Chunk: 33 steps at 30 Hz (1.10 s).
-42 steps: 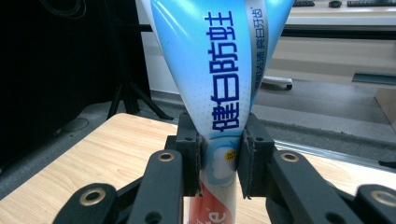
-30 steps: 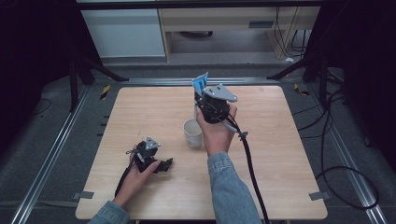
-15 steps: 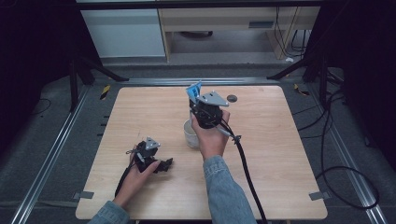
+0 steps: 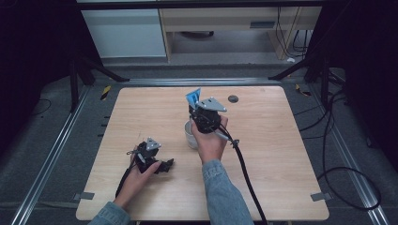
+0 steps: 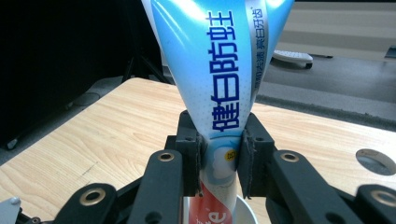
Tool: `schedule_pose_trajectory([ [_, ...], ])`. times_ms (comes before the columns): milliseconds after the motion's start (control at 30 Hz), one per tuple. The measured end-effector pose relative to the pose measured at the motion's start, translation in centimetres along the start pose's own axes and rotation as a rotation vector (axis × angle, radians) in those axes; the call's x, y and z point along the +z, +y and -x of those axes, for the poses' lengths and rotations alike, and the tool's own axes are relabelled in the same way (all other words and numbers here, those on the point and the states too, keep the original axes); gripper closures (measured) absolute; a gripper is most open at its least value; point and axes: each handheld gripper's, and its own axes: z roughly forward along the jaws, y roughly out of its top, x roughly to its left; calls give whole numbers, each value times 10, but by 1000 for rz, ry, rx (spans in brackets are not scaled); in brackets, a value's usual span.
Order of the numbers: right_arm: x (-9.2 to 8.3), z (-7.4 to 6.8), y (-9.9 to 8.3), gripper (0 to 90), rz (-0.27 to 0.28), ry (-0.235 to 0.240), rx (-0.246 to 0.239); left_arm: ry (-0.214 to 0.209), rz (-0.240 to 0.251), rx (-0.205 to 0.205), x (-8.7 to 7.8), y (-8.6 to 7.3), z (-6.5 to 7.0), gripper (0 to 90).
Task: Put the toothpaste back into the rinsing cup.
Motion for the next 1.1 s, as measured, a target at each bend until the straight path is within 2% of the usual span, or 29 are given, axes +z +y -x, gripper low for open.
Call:
schedule_pose_trajectory([
  [467, 10, 0, -18, 730, -25, 5, 18, 0, 1, -3, 0, 0, 0, 0],
  [700, 11, 1, -22, 730, -28, 6, 24, 0, 0, -2, 0, 0, 0, 0],
  [1100, 15, 9, -32, 730, -29, 10, 75, 0, -2, -1, 0, 0, 0, 0],
])
